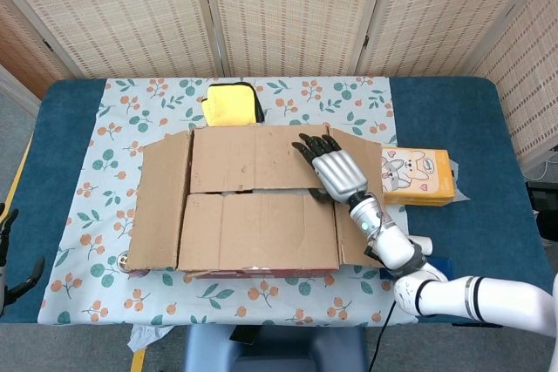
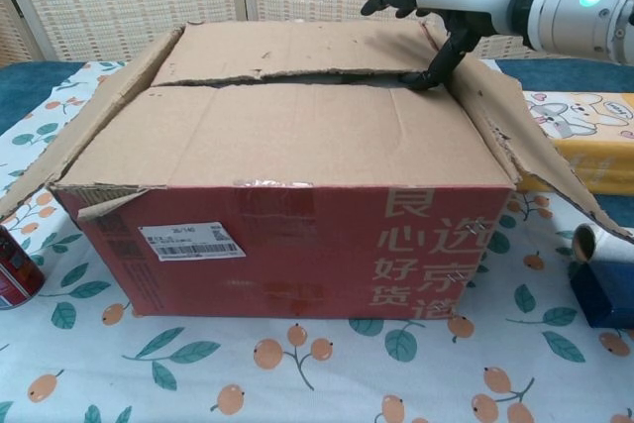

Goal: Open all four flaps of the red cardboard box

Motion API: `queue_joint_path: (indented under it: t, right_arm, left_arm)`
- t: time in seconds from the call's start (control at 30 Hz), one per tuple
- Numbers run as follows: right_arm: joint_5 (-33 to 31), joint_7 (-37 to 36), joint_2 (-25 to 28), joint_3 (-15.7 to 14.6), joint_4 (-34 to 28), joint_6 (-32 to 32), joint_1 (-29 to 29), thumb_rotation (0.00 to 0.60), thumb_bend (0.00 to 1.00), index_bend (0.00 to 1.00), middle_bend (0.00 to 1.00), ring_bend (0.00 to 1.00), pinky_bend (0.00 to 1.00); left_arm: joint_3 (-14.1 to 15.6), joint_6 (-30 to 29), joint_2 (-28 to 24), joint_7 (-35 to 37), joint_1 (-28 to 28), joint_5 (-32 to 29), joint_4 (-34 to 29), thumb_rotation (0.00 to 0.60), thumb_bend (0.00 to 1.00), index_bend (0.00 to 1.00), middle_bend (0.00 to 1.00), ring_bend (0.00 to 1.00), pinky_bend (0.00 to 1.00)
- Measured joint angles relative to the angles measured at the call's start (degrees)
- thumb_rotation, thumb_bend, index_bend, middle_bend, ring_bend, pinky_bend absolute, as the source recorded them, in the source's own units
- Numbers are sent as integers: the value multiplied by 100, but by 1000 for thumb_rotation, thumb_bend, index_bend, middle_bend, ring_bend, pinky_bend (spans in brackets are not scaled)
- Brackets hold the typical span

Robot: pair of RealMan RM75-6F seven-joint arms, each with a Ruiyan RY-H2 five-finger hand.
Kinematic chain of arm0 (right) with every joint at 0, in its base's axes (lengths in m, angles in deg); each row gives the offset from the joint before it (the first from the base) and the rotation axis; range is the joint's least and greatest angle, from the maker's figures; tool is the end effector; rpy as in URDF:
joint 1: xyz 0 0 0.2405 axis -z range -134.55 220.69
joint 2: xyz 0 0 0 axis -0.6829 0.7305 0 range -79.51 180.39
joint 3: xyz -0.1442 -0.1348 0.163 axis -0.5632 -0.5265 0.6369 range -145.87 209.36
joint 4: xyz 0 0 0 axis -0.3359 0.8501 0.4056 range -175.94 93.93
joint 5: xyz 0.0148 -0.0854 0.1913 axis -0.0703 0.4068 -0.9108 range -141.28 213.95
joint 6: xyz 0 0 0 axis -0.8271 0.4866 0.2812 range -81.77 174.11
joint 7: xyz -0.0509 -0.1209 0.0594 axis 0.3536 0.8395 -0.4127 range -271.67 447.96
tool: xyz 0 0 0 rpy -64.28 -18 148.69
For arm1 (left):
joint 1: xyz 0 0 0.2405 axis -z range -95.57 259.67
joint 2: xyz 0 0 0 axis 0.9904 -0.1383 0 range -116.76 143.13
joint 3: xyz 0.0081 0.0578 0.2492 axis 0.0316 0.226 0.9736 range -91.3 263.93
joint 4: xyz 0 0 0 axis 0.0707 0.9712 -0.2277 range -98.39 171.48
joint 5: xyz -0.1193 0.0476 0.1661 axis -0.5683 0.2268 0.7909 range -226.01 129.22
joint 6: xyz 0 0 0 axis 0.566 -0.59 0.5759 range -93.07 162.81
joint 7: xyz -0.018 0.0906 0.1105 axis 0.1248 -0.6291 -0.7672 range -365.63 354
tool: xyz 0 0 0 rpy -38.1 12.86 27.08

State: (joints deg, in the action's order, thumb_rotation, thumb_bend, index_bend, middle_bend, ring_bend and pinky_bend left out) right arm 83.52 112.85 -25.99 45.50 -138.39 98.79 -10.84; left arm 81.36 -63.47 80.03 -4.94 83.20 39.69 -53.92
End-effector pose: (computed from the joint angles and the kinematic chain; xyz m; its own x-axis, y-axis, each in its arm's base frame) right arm -0.0826 -0.3748 0.0411 0.4302 -0.2598 0.8645 -0.8664 -0.3878 0.3146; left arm -0.3044 0.1643 0.1805 0.3610 -0.2375 0.9018 0.9293 0.0105 -0.3693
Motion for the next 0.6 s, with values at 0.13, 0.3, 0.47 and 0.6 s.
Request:
queue_joint_path:
  t: [0.13, 0.3, 0.47, 0.6]
  right_arm:
    - [52, -51, -141, 9, 223, 16, -48, 600, 385, 0, 0, 0, 0]
    - [137, -199, -179, 83, 292, 71, -58, 600, 385, 0, 0, 0, 0]
    - [184, -345, -90, 210, 273, 139, -40, 600, 385, 0, 0, 0, 0]
    - [188, -459, 8, 342, 263, 179, -35, 600, 385, 0, 0, 0, 0]
  left_arm:
    - [-23, 11, -19, 52, -3, -6, 2, 600, 392, 0, 15, 0, 33]
    - [-55, 17, -40, 99, -6, -6, 3, 600, 392, 0, 15, 0, 35]
    - [-78, 30, -42, 105, -6, -16, 6, 600, 392, 0, 15, 0, 33]
    - [-88, 24, -38, 141, -19, -22, 12, 600, 392, 0, 15, 0, 34]
